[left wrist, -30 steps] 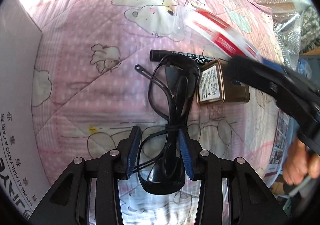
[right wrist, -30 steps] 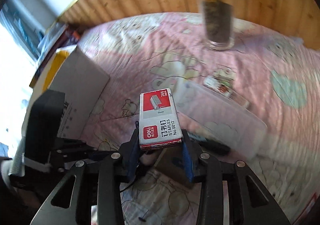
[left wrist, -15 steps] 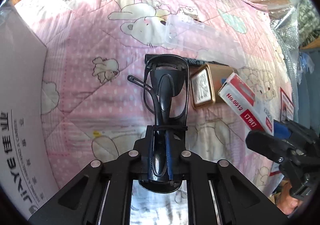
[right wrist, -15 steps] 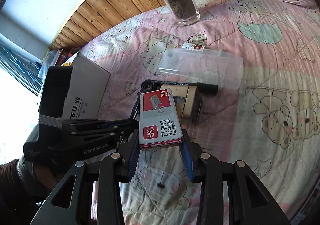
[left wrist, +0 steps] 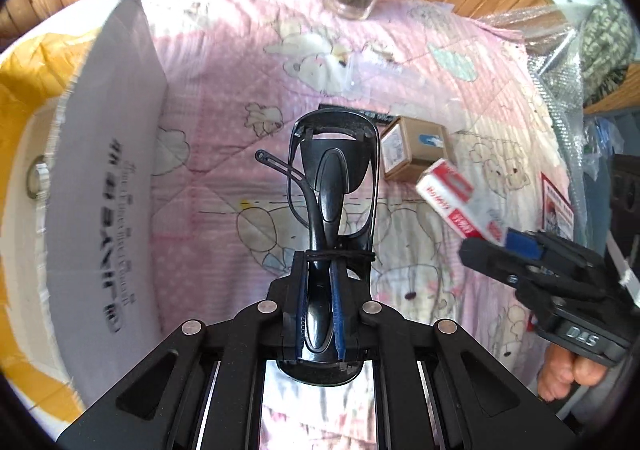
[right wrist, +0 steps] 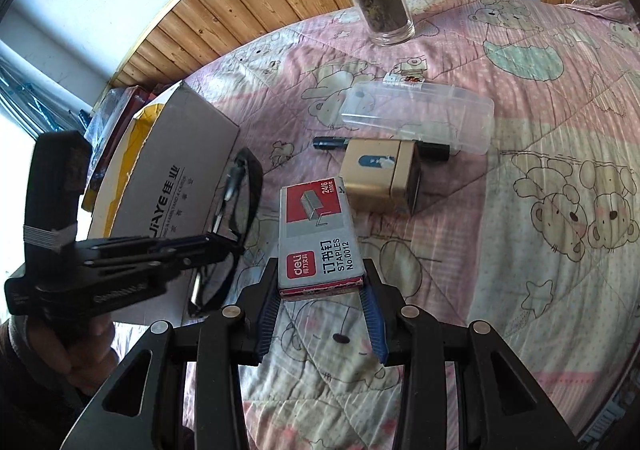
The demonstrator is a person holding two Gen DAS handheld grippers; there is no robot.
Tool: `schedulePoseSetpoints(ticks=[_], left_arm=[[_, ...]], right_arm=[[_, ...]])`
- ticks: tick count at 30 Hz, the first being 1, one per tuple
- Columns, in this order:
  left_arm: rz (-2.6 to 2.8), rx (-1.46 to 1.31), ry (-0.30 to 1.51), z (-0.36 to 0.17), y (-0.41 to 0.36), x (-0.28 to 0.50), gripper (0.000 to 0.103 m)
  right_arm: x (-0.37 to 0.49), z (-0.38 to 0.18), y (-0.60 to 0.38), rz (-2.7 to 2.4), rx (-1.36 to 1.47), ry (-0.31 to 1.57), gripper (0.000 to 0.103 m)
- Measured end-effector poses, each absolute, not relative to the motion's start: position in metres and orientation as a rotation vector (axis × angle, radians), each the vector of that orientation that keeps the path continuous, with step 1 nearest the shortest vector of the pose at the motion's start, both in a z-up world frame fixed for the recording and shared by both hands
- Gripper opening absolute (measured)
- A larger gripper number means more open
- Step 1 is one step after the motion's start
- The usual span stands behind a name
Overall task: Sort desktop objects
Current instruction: 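Grasp the black glasses with the left tool while the right tool grasps the red-white staple box, then carry the glasses and staple box over the white box with both tools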
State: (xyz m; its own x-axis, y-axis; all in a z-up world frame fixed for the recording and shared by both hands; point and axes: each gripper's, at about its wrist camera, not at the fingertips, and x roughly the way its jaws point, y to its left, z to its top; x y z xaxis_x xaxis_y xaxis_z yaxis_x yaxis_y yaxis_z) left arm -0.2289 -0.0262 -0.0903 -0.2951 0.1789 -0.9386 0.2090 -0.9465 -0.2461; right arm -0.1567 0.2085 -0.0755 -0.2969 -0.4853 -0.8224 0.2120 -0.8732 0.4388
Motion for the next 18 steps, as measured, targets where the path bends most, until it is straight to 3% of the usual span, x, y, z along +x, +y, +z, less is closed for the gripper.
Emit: schedulePoseSetpoints(ticks=[18], left_arm=[[-2.566,1.650,0.602,-0.023,-0.045,-0.187,0.011]], right_arm=[[-0.144,-0.022,0.159,-2.193,1.381,-0.198,0.040]])
